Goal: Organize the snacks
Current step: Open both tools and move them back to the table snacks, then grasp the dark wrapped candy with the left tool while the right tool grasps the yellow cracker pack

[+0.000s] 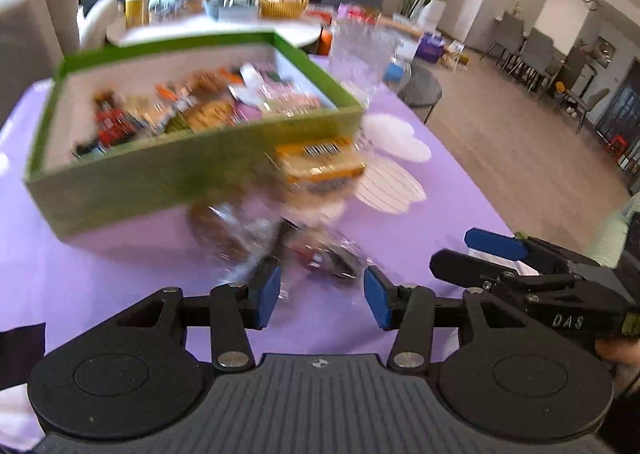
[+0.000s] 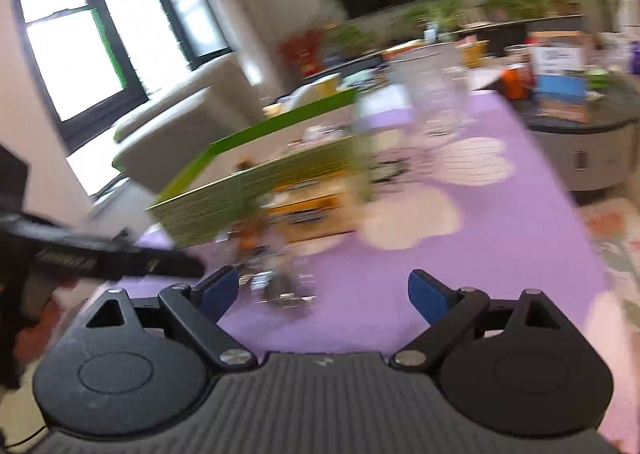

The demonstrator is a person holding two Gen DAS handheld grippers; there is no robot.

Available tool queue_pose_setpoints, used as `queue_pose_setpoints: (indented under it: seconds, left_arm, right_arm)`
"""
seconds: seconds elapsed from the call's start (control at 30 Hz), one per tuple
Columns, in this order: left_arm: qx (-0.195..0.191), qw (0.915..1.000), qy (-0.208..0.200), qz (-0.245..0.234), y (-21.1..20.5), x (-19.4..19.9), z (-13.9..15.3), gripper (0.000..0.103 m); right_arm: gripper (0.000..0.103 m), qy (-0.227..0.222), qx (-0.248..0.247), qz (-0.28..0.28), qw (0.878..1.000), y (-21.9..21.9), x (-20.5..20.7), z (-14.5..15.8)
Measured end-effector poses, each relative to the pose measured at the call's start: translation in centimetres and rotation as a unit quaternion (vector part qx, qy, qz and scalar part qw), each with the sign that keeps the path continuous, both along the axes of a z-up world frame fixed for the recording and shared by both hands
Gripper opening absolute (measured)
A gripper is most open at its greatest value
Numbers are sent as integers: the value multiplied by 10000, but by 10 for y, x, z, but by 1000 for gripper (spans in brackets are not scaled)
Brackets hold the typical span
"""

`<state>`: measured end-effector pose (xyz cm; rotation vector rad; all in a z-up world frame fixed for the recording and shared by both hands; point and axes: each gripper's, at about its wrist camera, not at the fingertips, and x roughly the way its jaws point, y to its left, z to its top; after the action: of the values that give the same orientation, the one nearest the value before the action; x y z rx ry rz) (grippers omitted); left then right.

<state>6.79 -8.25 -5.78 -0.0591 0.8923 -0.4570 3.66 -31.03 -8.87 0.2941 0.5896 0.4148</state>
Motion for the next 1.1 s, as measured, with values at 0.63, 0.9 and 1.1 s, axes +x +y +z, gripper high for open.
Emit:
queue_pose_setpoints:
  seconds: [0.63, 0.9, 1.1]
  left_arm:
    - [1137, 9907, -56, 743, -80, 30, -28, 48]
    - [826, 9945, -325, 564, -41, 10, -6, 35]
    - [609, 9921, -657, 882, 7, -2, 23, 35]
  right_arm:
    - [47, -512, -755, -59, 9958, -11, -16, -5]
    - [47, -602, -913, 7, 9940, -9, -21, -1]
    - [47, -892, -980, -335, 9906, 4, -9, 3]
